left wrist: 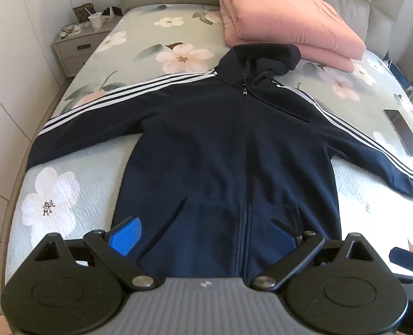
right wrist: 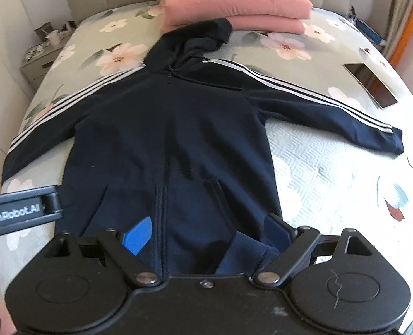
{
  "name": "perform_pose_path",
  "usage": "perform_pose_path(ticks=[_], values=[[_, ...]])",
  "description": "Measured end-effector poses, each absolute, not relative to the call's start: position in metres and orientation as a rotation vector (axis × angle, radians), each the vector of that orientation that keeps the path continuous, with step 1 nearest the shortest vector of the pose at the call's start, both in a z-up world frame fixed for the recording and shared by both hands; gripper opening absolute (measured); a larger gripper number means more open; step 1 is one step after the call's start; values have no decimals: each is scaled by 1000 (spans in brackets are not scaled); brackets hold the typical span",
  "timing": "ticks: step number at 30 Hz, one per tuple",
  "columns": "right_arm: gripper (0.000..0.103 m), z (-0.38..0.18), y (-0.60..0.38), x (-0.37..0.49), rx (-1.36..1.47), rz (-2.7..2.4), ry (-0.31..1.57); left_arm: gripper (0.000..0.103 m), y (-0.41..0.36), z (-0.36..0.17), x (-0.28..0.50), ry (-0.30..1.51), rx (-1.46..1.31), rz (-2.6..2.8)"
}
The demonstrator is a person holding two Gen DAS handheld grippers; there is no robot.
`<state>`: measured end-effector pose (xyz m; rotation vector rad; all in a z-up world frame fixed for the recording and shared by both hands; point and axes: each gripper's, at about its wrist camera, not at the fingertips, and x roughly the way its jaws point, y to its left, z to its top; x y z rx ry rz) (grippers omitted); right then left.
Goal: Fold large clothes
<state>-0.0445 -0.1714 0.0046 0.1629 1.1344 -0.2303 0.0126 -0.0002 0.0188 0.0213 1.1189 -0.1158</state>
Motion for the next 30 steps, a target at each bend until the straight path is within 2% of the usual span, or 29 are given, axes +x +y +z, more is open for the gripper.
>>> perform_pose_path(ticks=[10,14,30], values=[[103,10,-165,-60,150,-319,1106,98,-8,28,4,1058,92,-35],[103,8,-172,-65,223,-271,1114,98,-10,28,-1,1086,68,-53],[103,-5,-182,-66,197,-133,1126,98,-6,11,-23,1113,2,-21]])
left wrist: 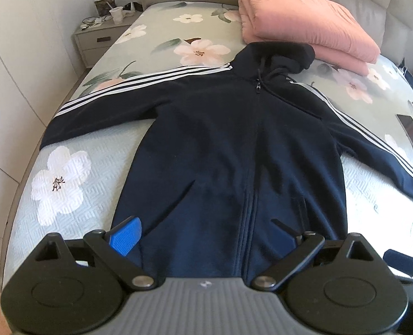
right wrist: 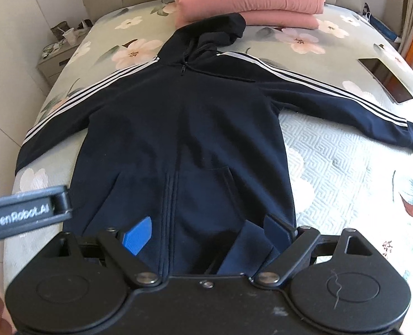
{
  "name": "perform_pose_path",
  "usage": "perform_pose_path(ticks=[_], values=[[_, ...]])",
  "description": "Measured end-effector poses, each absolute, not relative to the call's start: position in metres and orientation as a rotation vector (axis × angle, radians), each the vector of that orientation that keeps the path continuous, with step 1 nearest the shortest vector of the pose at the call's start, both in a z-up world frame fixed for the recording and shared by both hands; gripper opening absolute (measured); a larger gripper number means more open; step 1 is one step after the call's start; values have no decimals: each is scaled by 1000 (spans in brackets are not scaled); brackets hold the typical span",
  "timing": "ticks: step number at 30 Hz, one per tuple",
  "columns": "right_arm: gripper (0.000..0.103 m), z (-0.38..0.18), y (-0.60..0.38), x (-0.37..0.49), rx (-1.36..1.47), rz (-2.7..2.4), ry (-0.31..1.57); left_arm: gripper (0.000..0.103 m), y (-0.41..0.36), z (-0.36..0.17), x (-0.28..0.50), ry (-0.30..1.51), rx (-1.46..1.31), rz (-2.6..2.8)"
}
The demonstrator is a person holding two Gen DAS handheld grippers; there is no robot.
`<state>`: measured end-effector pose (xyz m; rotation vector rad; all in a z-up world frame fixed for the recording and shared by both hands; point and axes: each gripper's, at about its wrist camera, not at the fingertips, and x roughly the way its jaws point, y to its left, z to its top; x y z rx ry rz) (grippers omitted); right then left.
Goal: Fold large clothes
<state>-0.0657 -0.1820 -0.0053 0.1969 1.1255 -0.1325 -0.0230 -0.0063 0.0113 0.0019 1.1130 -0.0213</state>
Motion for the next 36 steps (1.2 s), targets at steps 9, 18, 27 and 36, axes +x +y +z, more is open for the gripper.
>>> perform_pose_path(ticks=[9,18,27,36], values=[[103,-21,-184,-60,220,-143,1158,98,-6,4,-21,1118,24,-25],[103,-28,-189,-57,244,-190,1160,98,4,-7,-19,1130,3,-39],[102,-78,-204,-55,316,-117,1126,93,33,-22,-30,1123,-57,-11],[92,-161,-220,-33,358,-288,1337,91,48,-34,-44,1138,-113,-22]])
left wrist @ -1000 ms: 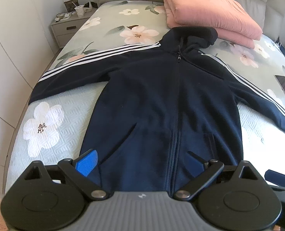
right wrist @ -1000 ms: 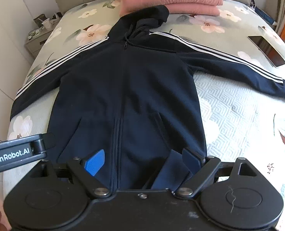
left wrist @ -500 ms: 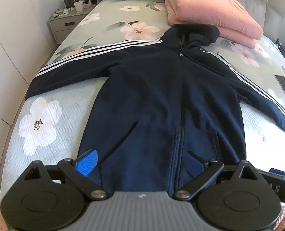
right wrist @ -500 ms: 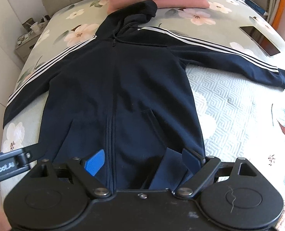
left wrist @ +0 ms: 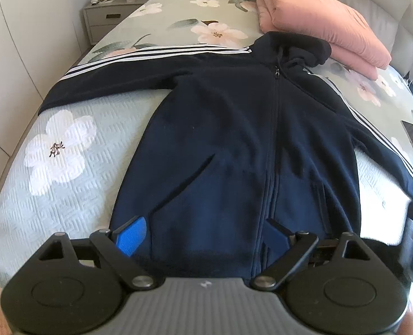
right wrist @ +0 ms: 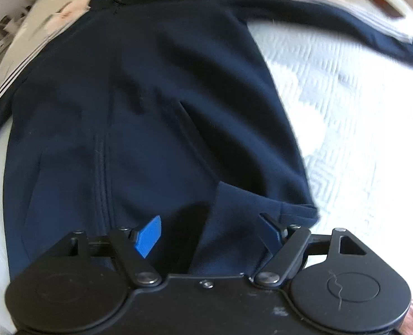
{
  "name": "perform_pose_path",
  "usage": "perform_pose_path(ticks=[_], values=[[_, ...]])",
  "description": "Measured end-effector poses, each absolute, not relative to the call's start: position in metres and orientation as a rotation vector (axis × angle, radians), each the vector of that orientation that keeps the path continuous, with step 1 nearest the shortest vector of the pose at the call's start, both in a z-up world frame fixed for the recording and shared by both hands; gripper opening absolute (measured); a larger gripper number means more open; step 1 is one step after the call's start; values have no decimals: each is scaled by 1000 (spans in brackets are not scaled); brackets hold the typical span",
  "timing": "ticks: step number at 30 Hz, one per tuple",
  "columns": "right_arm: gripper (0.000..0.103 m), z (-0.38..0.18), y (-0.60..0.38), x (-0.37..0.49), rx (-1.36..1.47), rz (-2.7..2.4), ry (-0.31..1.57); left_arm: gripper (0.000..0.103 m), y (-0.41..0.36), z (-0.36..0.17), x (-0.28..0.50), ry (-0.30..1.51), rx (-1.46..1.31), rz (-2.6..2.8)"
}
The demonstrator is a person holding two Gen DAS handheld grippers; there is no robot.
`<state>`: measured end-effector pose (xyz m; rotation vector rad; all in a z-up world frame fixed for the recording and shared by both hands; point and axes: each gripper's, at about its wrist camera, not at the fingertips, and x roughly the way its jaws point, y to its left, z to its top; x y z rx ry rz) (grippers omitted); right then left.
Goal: Fold large clothes
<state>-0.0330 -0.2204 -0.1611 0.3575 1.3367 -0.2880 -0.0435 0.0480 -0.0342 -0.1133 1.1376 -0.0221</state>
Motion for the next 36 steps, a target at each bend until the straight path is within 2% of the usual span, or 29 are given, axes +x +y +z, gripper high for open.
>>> perform_pose_path(ticks=[4,8,10,12,13,14,15,20,24,27,29,31,32,33,34,35,36], values=[[92,-186,-211,-11,301,-350,1429,91,49,-29,-53,1118,-116,-26],[92,-207,-204,-11,243,-416,1443,91,51,-29,-62,1113,-126,-40],[87,-205,-200,-15,217,-434,1407,91,52,-28,-66,1111,-131,-35],[43,-199,-198,-23,192,-503,1351,91,53,-26,-69,1106,-136,-35],[36,-196,-200,-26,219,-518,1348,91,52,-25,-71,1103,-136,-35],[8,-191,-204,-30,274,-504,1336,91,51,-24,-73,1100,-135,-33],[4,-187,-207,-34,313,-502,1330,91,50,-23,-74,1100,-131,-29],[4,-183,-220,-43,256,-485,1441,91,44,-17,-84,1081,-97,-50],[5,-193,-243,-50,209,-474,1664,91,51,-22,-89,1097,-108,-16],[12,-207,-254,-67,174,-517,1846,91,58,-24,-93,1113,-132,9],[16,-221,-254,-76,50,-576,1941,91,56,-18,-97,1089,-122,30],[26,-217,-259,-75,36,-621,1893,92,52,-16,-97,1071,-86,21],[41,-209,-264,-73,54,-631,1836,92,51,-16,-95,1071,-75,25],[65,-200,-268,-70,68,-640,1780,92,51,-17,-93,1073,-78,29],[76,-188,-274,-66,76,-651,1712,92,52,-19,-90,1077,-90,30],[81,-177,-278,-63,72,-654,1654,92,54,-20,-86,1084,-107,29],[81,-168,-281,-59,69,-644,1613,92,55,-22,-83,1088,-125,28]])
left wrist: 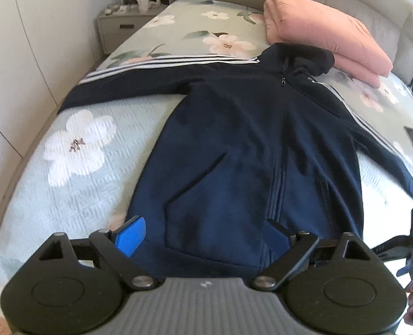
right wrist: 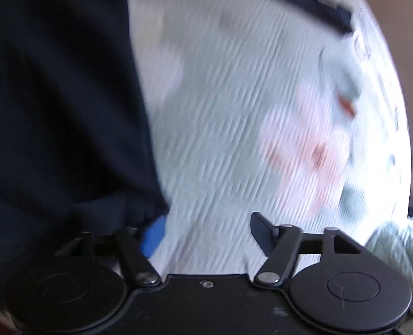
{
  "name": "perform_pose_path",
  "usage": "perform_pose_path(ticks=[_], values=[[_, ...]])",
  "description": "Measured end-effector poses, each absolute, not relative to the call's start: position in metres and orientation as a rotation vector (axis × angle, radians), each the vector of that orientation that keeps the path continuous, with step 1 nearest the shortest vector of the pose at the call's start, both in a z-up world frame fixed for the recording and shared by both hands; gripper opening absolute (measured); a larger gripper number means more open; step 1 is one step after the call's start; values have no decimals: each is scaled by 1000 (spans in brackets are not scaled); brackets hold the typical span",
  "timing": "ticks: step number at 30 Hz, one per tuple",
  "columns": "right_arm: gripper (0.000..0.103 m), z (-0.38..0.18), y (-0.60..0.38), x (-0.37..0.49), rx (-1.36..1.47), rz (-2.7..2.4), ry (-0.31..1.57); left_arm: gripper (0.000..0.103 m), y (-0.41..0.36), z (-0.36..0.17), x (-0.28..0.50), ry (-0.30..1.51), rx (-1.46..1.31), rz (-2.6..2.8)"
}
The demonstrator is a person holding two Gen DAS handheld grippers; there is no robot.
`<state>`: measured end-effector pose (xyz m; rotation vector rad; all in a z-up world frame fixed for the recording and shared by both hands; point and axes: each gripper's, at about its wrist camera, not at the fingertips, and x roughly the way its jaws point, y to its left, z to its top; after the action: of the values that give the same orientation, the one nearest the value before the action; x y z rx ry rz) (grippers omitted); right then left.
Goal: Fold large clothes
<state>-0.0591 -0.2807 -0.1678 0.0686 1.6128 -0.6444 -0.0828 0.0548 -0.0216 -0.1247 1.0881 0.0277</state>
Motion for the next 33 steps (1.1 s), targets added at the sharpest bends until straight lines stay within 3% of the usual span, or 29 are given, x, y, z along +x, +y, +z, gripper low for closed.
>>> perform_pose_path(ticks=[10,16,22,25,33], values=[[85,-127,-310,-3,158,-438,1421,92,38,-35,-48,1102,-111,24],[85,-186,-266,8,11,-272,1685,92,31,-43,-43,1122,-69,10],[88,-232,-278,-35,-169,-271,1983,92,41,-47,-43,1126,-149,-9],[91,-221,-303,-40,-31,-354,1966,92,40,-48,-44,1124,-129,-6],[92,-201,-308,-42,-359,-463,1965,92,42,-45,-45,1116,-132,0]])
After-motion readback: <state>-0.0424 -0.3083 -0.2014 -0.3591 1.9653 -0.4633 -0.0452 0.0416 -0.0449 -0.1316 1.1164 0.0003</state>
